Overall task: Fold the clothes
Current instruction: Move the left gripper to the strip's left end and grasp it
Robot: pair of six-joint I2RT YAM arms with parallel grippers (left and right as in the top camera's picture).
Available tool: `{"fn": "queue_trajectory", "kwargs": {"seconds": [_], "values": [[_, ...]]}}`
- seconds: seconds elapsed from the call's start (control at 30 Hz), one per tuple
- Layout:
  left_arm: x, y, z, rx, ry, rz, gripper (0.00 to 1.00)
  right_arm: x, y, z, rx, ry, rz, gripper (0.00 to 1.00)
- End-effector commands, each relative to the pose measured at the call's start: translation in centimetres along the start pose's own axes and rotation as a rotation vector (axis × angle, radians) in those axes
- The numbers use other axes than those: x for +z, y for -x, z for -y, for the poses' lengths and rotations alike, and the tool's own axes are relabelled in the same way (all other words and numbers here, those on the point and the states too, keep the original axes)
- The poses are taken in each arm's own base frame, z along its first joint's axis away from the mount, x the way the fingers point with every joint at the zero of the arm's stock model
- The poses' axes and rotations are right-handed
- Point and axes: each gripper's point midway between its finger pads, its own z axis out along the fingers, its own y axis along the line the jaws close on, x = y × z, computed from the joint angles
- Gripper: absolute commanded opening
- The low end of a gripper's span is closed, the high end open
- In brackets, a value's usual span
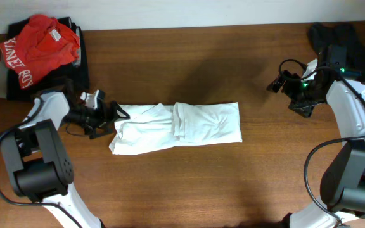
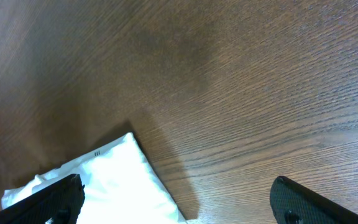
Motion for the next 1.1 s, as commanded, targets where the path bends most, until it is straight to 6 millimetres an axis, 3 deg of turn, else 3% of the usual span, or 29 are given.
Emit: {"fn": "queue_trajectory", "kwargs": {"seconds": [0.0,0.13,0.17,0.27,0.33,0.47,0.57,0.73,1.07], "values": [[3.8,-3.2,-2.2,-0.02,0.075,-0.137,0.99,-0.6,0.6,-0.3,0.001,0.002,0.023,0.99],[4.5,-3.7,-1.7,-0.001,0.097,-0.16,0.94,-0.6,0.6,-0.3,0.001,0.002,0.023,0.99],[4.7,-3.8,-1.6,0.007,0.103,-0.164,0.89,-0.6,0.6,-0.3,0.001,0.002,0.023,0.99],[4.7,-3.8,-2.1,-0.007,0.147,-0.167,0.7,-0.6,0.6,-0.3,0.001,0.002,0.023,0.99],[4.7,-3.8,-2.3,-0.009,0.161,-0.167,0.43,-0.6,0.6,-0.3,0.001,0.002,0.023,0.99],[4.7,-3.7,-2.3,-0.006,0.161,-0.163,0.32,-0.6,0.6,-0.3,0.001,0.002,0.023,0.99],[4.6,-3.6,-2.4,-0.007,0.164,-0.161,0.02,-0.6,0.6,-0.3,0.0,0.002,0.023,0.99],[3.0,-2.2,-4.0,-0.066,0.32,-0.125,0.01,-0.6,0.6,-0.3,0.001,0.002,0.023,0.99],[-3.8,1.8,-1.1,-0.056,0.456,-0.058,0.01,-0.6,0.6,-0.3,0.001,0.002,0.023,0.99]]}}
